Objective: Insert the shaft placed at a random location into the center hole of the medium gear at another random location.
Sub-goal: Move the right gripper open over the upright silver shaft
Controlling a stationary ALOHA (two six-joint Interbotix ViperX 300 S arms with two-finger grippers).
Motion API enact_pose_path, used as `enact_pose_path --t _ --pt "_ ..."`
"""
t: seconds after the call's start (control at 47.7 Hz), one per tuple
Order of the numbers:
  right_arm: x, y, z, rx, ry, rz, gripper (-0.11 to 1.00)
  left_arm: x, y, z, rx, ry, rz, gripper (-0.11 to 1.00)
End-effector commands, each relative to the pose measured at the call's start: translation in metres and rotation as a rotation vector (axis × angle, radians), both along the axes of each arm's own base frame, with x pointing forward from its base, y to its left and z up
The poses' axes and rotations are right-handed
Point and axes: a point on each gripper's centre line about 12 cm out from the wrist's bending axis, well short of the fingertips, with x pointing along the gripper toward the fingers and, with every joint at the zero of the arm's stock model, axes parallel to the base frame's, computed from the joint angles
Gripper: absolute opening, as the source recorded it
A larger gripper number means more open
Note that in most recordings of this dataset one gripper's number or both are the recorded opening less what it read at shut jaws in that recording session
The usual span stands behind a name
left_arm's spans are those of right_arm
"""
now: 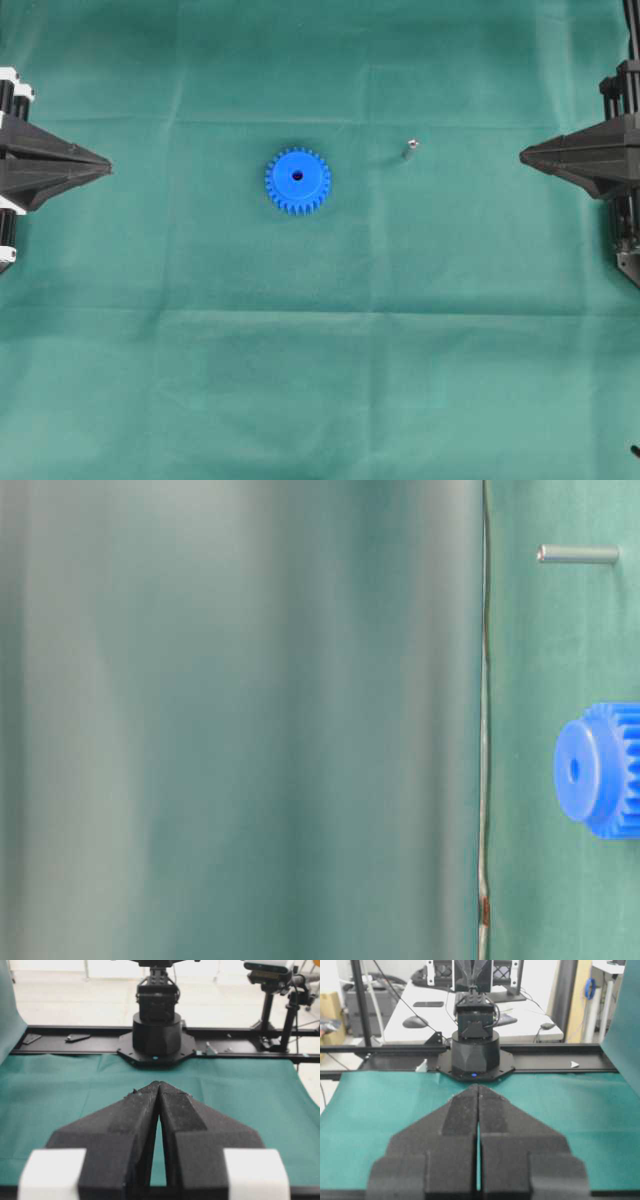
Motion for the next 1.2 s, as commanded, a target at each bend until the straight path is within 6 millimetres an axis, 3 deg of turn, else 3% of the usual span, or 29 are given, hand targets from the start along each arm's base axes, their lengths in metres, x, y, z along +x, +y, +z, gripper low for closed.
enact_pose_path --t 0.0,0.315,0.525,0.629,0.86,0.923,1.175 --pt "0.001 0.0 0.003 -0.009 -0.001 -0.001 0.01 0.003 -0.001 0.009 0.007 -0.009 -0.007 0.0" --pt "0.008 -0.004 0.001 -0.012 0.026 -0.018 0.01 0.002 -0.001 0.01 0.009 -0.008 -0.008 0.0" --pt "0.021 -0.018 -0.008 -0.008 0.06 -0.08 0.02 0.002 -0.001 0.009 0.009 -0.002 -0.008 0.0" --pt "0.031 -0.028 -0.021 0.004 0.109 -0.12 0.13 0.002 -0.001 0.008 0.009 0.005 -0.007 0.0" --pt "0.058 -0.049 -0.062 0.026 0.258 -0.188 0.77 0.002 -0.001 0.008 0.012 0.011 -0.008 0.0" --pt "0.064 -0.053 -0.077 0.034 0.309 -0.199 0.9 0.002 -0.002 0.007 0.011 0.014 -0.009 0.0" --pt "0.081 -0.074 -0.134 0.082 0.47 -0.265 0.86 0.002 -0.002 0.006 0.011 0.018 -0.009 0.0"
